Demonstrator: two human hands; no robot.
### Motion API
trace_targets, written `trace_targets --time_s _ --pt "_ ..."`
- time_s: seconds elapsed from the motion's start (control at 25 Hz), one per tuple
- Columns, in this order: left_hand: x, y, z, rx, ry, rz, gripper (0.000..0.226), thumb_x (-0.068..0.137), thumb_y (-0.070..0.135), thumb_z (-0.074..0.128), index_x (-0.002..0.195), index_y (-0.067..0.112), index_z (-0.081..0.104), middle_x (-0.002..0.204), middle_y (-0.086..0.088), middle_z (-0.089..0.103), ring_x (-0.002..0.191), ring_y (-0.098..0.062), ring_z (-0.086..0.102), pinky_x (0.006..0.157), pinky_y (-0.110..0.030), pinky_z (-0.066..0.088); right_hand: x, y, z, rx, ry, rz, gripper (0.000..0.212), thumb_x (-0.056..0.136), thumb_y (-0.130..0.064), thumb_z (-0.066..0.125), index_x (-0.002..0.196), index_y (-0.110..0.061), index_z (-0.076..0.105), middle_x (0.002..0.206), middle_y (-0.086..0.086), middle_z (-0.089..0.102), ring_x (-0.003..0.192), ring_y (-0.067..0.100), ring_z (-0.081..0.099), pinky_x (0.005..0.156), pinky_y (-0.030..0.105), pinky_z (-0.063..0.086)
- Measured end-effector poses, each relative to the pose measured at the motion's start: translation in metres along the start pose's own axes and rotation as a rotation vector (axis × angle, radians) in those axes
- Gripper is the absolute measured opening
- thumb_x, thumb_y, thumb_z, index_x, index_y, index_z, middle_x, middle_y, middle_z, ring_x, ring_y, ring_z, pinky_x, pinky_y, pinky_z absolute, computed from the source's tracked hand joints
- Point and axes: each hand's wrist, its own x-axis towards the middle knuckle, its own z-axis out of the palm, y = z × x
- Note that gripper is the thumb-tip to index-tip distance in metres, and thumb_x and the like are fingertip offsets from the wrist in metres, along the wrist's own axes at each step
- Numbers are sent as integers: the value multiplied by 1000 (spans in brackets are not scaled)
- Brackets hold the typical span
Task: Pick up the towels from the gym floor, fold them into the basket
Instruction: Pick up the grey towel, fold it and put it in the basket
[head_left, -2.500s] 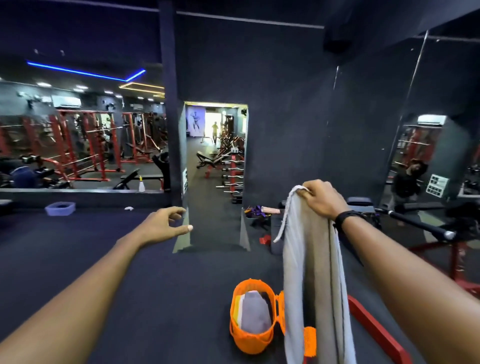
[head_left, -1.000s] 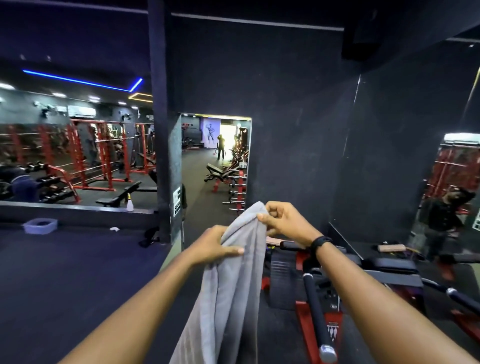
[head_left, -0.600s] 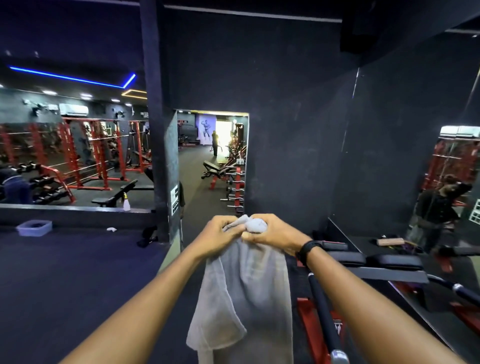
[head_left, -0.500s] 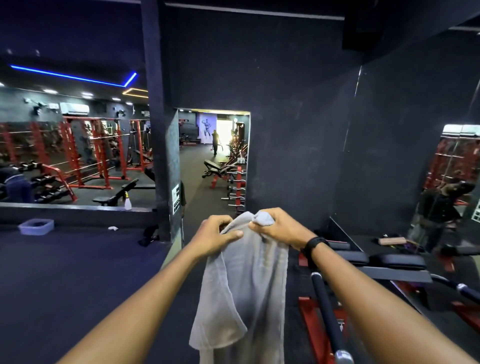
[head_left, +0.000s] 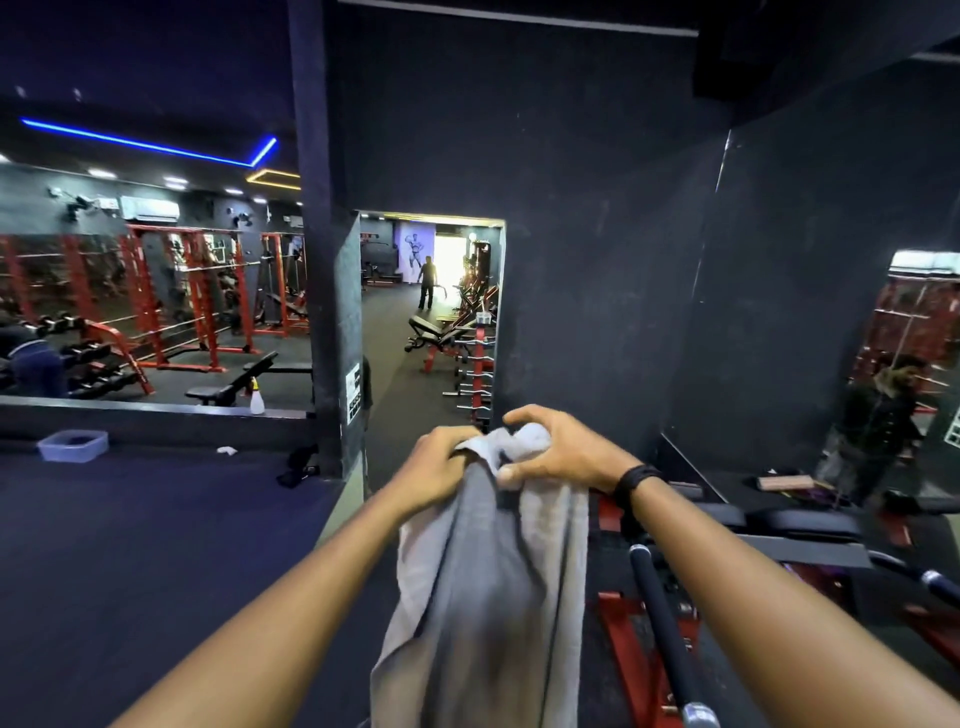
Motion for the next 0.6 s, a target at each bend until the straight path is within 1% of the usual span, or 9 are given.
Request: trace_targets --time_s 0.04,0.08,0.12,0.2,0.28,0.36,0.44,0.52,0.6 --pt "1 9 5 -16 0 28 29 72 10 45 86 17 69 84 2 71 80 -3 58 75 -23 46 2 -3 8 -43 -49 -24 41 67 -30 86 101 -20 66 92 -9 64 79 2 57 74 17 47" --pt "1 12 7 -26 18 45 28 75 5 48 86 19 71 84 5 71 80 -3 59 73 -18 44 4 -5 14 -87 -57 -40 26 71 -30 83 87 -19 66 81 -9 62 70 3 53 66 19 45" --pt "1 9 7 -30 47 47 26 78 2 54 86 19 72 83 8 71 79 -2 60 70 -14 43 5 -4 15 -132 -35 -51 20 75 -28 80 73 -19 62 71 -9 58 62 3 48 59 19 41" --pt "-3 -9 0 -30 37 -2 7 80 12 70 81 19 71 77 9 69 71 -1 58 63 -14 41 5 0 9 -163 28 -40 27 80 -24 74 62 -21 55 63 -11 52 58 1 43 54 17 36" --pt "-11 -32 -10 -19 -157 -101 11 79 21 76 78 13 68 70 5 65 63 -5 56 59 -20 43 2 5 0 -18 78 3 25 83 -21 71 64 -21 57 64 -12 53 60 -1 45 57 16 37" --pt "-22 -46 -12 -115 -309 -226 16 86 18 70 75 8 63 63 2 63 56 -8 58 56 -23 47 3 14 -5 106 148 70 18 84 -17 71 69 -16 60 68 -11 55 64 1 48 62 20 39" --pt "-28 -47 -7 -363 -238 -309 17 93 13 59 77 6 58 66 -3 60 55 -8 58 53 -18 49 10 23 -5 115 297 136 18 79 -17 74 75 -16 57 72 -9 55 68 4 48 65 25 41" --pt "-23 -40 -4 -551 -114 -319 20 96 15 55 90 -4 61 77 -10 57 68 -16 56 61 -19 50 16 27 0 98 405 266 36 70 -25 81 85 -15 50 79 -5 52 72 8 49 69 30 44" --pt "-14 -29 5 -660 -58 -305 27 98 16 52 107 -7 62 89 -12 60 82 -21 55 71 -28 52 23 27 7 163 367 328 51 59 -38 86 78 -15 44 75 -2 46 68 11 46 64 31 45"
